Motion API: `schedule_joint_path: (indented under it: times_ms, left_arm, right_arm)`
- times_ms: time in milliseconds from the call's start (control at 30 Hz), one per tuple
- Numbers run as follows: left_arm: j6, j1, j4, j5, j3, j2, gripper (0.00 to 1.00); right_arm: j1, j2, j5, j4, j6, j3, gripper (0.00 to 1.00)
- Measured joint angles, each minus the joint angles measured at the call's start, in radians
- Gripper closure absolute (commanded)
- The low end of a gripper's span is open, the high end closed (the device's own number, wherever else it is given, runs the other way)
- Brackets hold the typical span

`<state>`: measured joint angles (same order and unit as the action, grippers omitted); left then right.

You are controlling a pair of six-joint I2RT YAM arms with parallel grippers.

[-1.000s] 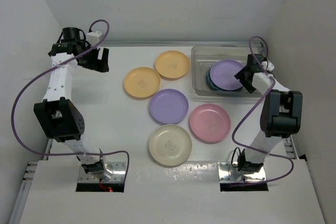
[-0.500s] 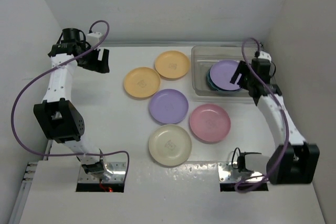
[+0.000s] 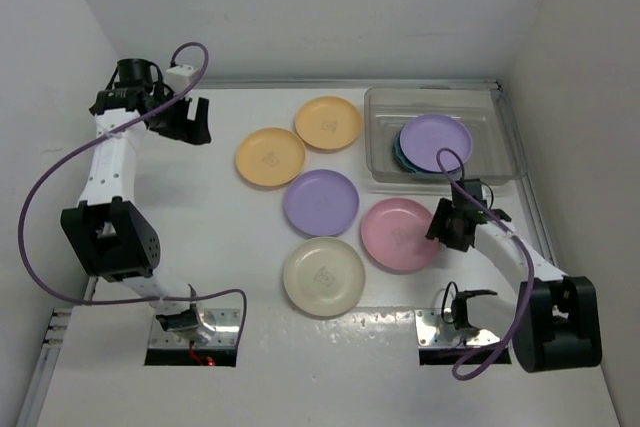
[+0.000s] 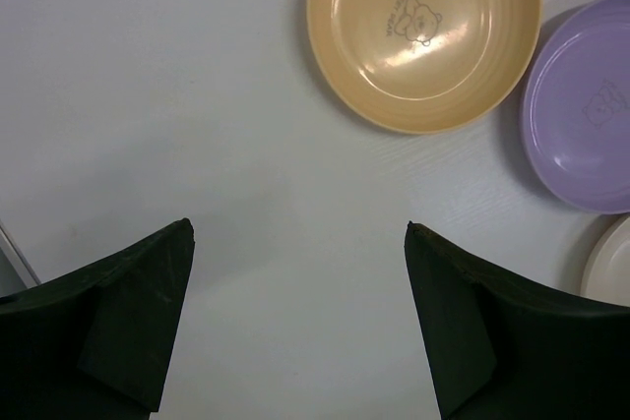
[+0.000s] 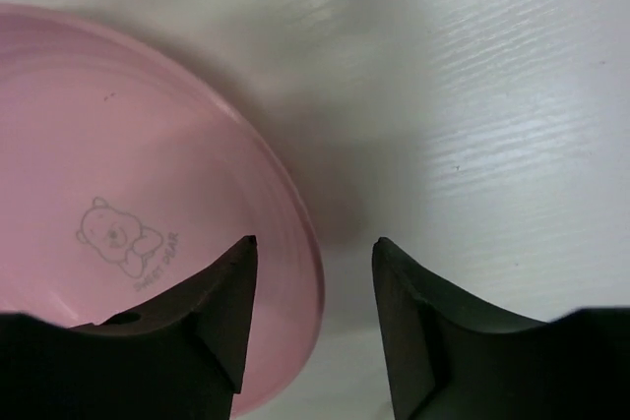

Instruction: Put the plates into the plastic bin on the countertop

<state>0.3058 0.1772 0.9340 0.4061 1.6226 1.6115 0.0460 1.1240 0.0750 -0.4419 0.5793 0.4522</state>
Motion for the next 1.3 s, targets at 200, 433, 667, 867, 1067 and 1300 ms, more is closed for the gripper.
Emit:
schedule_joint_path:
  times_ms: [200, 433, 667, 867, 1067, 1300]
  left_arm:
    - [0.0, 0.0, 0.001, 0.009, -0.021, -0.018, 0.11]
    - [0.004, 0.0, 0.0, 0.009, -0.025, -0.051, 0.11]
    - [0.005, 0.0, 0.001, 0.016, -0.025, -0.052, 0.11]
    - [0.004, -0.006, 0.002, 0.021, -0.023, -0.052, 0.11]
    - [0.004, -0.011, 0.0, 0.029, 0.002, -0.047, 0.11]
    - [0.004, -0.016, 0.0, 0.028, 0.005, -0.038, 0.11]
  right_arm:
    - [0.005, 0.081, 0.044, 0.053, 0.047, 0.0, 0.81]
    - [0.009, 0.027, 0.044, 0.071, 0.055, -0.024, 1.0]
    - [0.039, -0.115, 0.023, -0.038, 0.005, 0.004, 1.0]
    - [0.175, -0.241, -0.044, -0.218, -0.135, 0.171, 1.0]
    - [0.217, -0.289, -0.128, -0.275, -0.174, 0.343, 1.0]
    - [0.107, -0.045, 0.034, -0.184, -0.074, 0.581, 1.0]
